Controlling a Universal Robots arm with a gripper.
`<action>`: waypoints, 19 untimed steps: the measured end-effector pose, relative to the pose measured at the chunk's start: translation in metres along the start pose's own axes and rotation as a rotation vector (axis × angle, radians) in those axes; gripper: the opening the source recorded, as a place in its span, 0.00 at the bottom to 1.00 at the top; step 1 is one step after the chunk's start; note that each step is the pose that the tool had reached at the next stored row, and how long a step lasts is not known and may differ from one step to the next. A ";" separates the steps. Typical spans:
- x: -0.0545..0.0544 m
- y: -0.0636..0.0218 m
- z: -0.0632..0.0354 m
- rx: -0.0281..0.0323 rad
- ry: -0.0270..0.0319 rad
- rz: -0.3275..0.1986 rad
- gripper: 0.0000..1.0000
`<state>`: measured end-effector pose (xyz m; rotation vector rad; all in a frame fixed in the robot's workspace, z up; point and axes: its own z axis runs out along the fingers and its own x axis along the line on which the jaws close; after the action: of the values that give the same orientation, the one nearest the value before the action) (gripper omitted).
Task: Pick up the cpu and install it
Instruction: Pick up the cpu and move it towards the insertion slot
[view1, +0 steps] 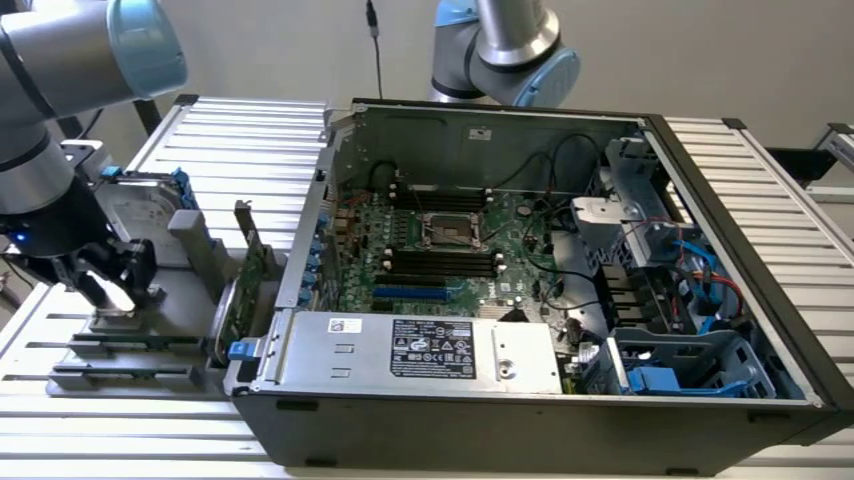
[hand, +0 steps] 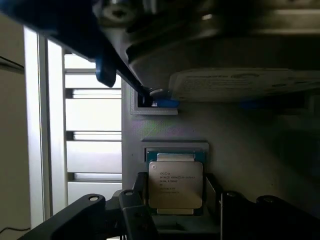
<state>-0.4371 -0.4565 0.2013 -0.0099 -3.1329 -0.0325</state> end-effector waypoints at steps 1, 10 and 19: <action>0.000 0.0001 -0.0035 -0.0001 0.0000 0.000 0.55; -0.003 0.0017 -0.0440 0.0000 0.0000 0.000 0.55; -0.013 0.0031 -0.0848 0.0000 0.0001 -0.003 0.55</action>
<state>-0.4234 -0.4553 0.2860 -0.0052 -3.1329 -0.0325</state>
